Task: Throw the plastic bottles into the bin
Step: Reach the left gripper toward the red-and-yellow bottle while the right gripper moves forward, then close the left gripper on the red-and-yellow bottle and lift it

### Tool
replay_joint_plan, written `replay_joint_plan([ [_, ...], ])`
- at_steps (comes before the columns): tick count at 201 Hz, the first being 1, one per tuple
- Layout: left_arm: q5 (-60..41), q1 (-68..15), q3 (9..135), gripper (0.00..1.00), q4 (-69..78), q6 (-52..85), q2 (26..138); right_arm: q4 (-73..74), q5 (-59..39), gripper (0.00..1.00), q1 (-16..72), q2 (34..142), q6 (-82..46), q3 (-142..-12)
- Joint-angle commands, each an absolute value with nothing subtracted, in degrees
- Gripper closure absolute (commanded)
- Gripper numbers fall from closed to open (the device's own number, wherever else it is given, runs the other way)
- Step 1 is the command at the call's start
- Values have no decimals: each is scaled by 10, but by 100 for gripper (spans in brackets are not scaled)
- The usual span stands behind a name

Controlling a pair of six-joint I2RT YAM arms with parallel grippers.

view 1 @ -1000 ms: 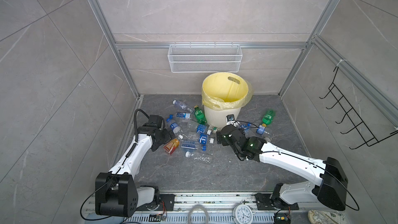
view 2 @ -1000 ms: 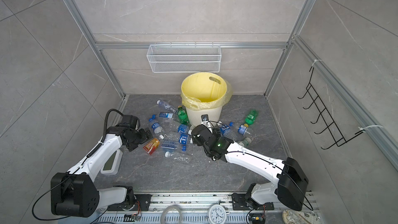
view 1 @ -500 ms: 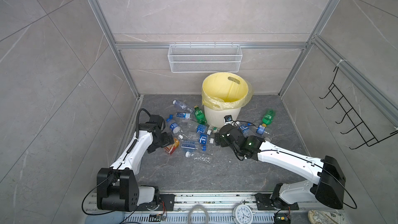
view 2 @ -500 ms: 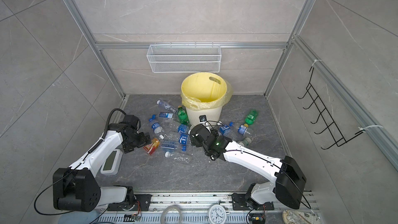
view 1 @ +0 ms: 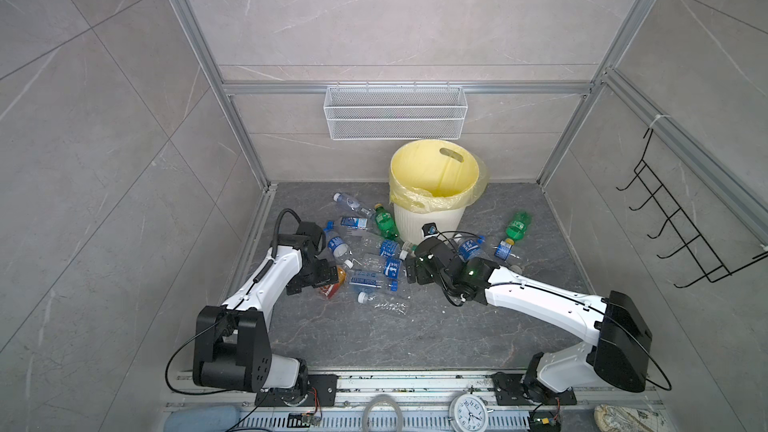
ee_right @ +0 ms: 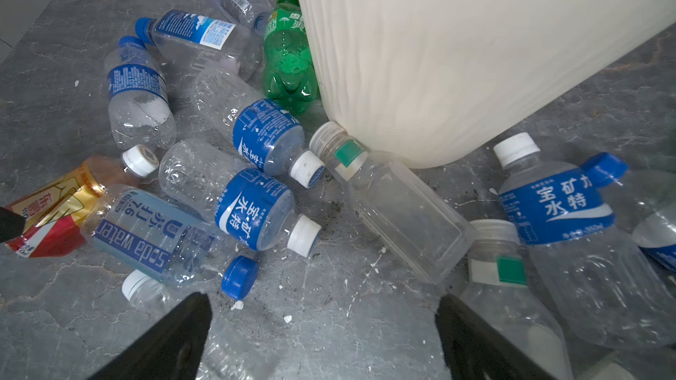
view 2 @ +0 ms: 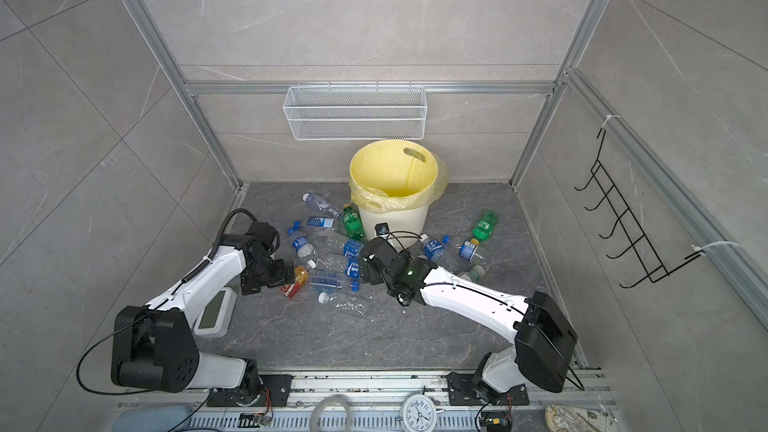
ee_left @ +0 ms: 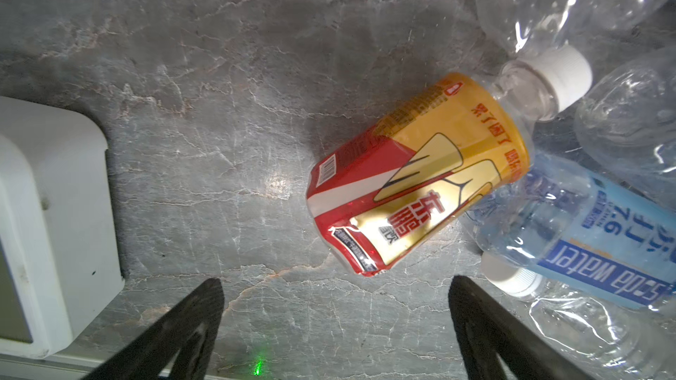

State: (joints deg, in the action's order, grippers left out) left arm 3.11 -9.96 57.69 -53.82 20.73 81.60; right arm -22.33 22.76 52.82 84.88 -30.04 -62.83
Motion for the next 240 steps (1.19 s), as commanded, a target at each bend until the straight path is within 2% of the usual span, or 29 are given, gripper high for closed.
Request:
replay_joint_plan([
  [1, 49, -110, 592, 1, -553, 189, 820, -203, 209, 0, 529, 868, -303, -640],
  [65, 65, -130, 627, 4, -554, 173, 881, -176, 178, 0, 529, 892, -302, -633],
  [141, 169, -195, 704, 5, -593, 159, 974, -143, 155, 0, 528, 881, -300, -604],
  [240, 150, -196, 710, 8, -578, 154, 1019, -134, 133, 0, 509, 864, -297, -583],
])
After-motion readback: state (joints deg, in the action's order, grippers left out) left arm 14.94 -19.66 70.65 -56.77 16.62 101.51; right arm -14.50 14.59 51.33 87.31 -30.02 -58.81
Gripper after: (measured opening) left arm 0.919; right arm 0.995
